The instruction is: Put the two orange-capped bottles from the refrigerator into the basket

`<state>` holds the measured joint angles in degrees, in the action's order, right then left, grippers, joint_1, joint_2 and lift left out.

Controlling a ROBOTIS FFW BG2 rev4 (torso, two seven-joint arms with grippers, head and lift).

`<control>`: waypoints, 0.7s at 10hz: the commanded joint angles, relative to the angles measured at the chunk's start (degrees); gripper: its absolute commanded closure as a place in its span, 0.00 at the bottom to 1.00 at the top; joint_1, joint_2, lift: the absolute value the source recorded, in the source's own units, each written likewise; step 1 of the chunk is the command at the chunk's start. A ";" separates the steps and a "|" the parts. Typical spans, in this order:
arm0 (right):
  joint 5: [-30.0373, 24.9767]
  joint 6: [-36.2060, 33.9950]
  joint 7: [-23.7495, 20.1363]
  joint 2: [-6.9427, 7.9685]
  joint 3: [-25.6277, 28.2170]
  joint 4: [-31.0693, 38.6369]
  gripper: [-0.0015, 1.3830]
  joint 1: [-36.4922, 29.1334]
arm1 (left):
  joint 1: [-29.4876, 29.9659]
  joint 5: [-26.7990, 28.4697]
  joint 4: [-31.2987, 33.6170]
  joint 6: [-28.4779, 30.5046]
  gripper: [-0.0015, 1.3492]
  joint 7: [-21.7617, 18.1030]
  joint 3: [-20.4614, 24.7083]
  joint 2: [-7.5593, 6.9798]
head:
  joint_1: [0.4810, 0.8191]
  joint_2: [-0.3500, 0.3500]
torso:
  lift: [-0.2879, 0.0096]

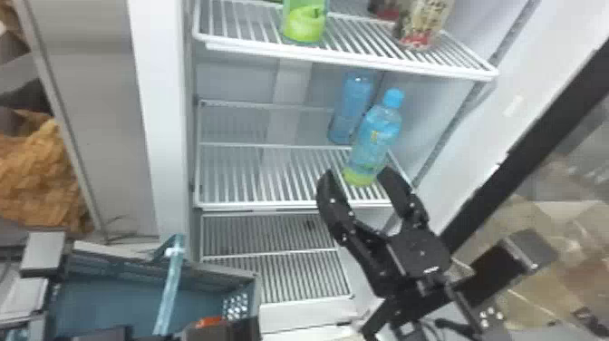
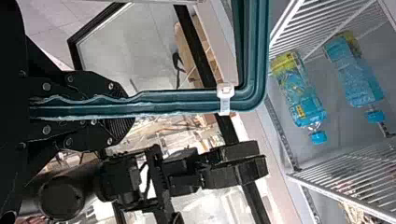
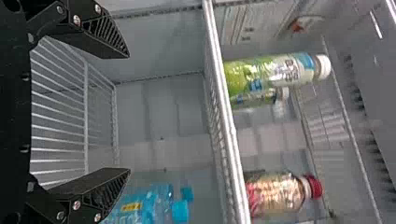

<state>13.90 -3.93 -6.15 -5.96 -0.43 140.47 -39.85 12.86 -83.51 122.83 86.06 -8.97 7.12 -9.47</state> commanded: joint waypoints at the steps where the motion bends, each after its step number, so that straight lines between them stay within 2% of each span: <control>1: 1.52 1.26 0.70 0.16 0.08 -0.20 0.15 -2.33 | -0.06 0.21 0.00 0.00 0.85 0.00 -0.38 -0.02 | 0.63 0.05 | 0.00; 3: 0.72 2.39 0.61 1.57 3.05 -2.03 0.15 -5.42 | -0.06 0.44 0.00 -0.28 0.85 0.09 -0.50 0.07 | 0.63 0.01 | 0.00; 7: -0.30 4.22 -0.80 2.01 4.08 -4.98 0.15 -5.84 | 0.22 0.21 0.00 -0.42 0.85 0.00 -0.84 0.07 | 0.63 0.00 | 0.00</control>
<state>13.80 0.16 -6.93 -4.04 3.71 135.67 -45.93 13.08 -83.20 122.83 85.66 -8.96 6.39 -9.39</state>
